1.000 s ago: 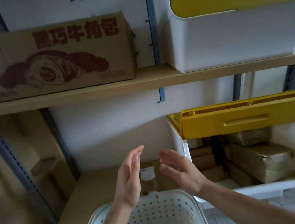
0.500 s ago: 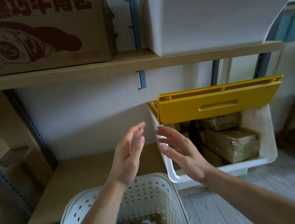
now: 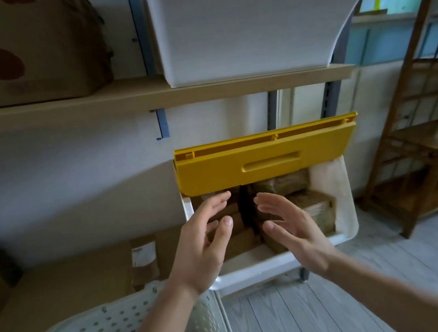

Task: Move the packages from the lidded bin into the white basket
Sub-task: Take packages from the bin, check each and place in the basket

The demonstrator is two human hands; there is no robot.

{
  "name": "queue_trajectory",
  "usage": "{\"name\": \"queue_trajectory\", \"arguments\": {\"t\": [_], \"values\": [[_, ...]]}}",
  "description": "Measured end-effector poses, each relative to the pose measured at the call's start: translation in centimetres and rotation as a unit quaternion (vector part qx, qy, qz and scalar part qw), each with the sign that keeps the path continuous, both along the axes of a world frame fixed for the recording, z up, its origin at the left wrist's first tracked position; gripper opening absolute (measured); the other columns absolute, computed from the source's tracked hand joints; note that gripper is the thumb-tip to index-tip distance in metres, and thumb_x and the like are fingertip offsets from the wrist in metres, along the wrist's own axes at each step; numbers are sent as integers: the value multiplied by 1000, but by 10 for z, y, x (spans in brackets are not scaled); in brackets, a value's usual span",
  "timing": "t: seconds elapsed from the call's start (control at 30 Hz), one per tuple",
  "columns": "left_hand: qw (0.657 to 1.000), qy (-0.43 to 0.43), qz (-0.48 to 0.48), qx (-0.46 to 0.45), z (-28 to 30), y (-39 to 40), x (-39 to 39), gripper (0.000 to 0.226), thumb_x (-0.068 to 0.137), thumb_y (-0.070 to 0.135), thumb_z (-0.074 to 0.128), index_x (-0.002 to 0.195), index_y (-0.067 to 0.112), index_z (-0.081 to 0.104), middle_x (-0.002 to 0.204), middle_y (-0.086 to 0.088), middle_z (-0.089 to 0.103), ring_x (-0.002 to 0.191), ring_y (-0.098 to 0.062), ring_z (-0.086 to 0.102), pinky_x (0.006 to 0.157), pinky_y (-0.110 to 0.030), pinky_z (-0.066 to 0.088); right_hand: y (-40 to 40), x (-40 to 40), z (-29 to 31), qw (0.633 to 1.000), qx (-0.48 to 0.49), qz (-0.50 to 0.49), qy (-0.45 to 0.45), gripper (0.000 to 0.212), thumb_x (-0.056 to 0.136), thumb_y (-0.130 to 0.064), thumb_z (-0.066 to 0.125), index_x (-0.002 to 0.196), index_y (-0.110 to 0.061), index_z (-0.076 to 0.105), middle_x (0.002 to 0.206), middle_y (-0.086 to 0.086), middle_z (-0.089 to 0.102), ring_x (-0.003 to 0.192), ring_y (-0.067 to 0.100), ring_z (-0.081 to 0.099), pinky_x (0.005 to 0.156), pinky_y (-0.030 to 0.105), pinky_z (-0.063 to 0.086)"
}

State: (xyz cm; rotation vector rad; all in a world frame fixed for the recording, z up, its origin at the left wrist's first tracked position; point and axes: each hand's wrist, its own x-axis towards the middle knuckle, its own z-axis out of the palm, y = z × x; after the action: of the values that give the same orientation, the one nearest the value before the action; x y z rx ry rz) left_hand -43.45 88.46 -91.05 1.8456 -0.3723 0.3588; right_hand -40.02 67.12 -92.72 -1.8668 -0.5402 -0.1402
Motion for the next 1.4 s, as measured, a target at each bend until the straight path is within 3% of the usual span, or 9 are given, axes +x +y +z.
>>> {"name": "queue_trajectory", "arguments": {"t": [0.17, 0.37, 0.7, 0.9, 1.0, 1.13, 1.2, 1.3, 1.4], "values": [[999, 40, -11, -20, -17, -34, 18, 39, 95, 36, 51, 132, 34, 62, 133, 18, 65, 129, 6, 54, 104, -19, 45, -33, 21, -9, 995, -46, -82, -18, 64, 87, -58, 59, 146, -35, 48, 139, -29, 53, 130, -10, 48, 109, 26, 45], [997, 76, -23, -7, -29, -61, 43, 36, 93, 35, 52, 127, 37, 63, 128, 18, 66, 125, 6, 56, 99, -16, 45, -55, 48, -18, 981, -107, -142, -72, 64, 89, -50, 62, 146, -24, 50, 138, -18, 55, 129, -6, 47, 102, 3, 31], [991, 93, -3, 96, -37, -105, 100, 28, 104, 19, 54, 127, 33, 61, 124, 23, 64, 121, 7, 56, 103, -22, 48, -65, 80, -26, 956, -183, -211, -90, 56, 93, -32, 67, 144, -21, 48, 141, -3, 52, 135, 15, 42, 112, 31, 38], [982, 139, 78, 97, -39, -140, 155, 49, 101, 32, 53, 149, 29, 45, 151, 3, 50, 140, -20, 46, 117, -42, 37, -53, 135, -2, 941, -139, -279, 129, 54, 89, -34, 60, 135, -8, 46, 135, 18, 53, 128, 41, 48, 106, 47, 43], [973, 184, 125, 55, -35, -158, 173, 57, 99, 23, 52, 154, 21, 40, 158, -7, 41, 144, -29, 40, 121, -43, 32, -48, 154, -7, 940, -128, -288, 129, 51, 87, -38, 58, 126, -5, 55, 128, 19, 61, 123, 43, 53, 101, 46, 46], [953, 264, 131, -71, -32, -166, 182, 57, 88, 34, 54, 140, 13, 59, 144, -12, 59, 129, -31, 56, 113, -46, 43, -50, 163, -6, 947, -131, -269, 120, 53, 79, -43, 54, 119, -10, 62, 121, 13, 65, 117, 40, 56, 100, 44, 46], [941, 274, 129, -153, -32, -167, 180, 40, 98, 27, 57, 137, 15, 60, 135, -8, 64, 121, -29, 61, 108, -46, 48, -50, 161, -5, 952, -96, -263, 125, 44, 77, -39, 57, 112, -14, 63, 111, 8, 66, 108, 35, 58, 88, 37, 47], [917, 280, 153, -238, -33, -162, 177, 45, 100, 28, 60, 143, 18, 54, 132, -10, 65, 117, -32, 63, 106, -50, 50, -52, 156, -3, 957, -49, -260, 117, 11, 78, -23, 62, 78, -14, 56, 77, 3, 62, 76, 29, 58, 60, 30, 38], [907, 279, 163, -270, -30, -155, 166, 53, 93, 31, 67, 143, 19, 53, 128, -11, 68, 112, -33, 66, 104, -52, 51, -47, 146, 1, 962, -24, -244, 122, 20, 76, -18, 61, 66, -13, 44, 65, 5, 56, 65, 29, 54, 53, 33, 41]]}}
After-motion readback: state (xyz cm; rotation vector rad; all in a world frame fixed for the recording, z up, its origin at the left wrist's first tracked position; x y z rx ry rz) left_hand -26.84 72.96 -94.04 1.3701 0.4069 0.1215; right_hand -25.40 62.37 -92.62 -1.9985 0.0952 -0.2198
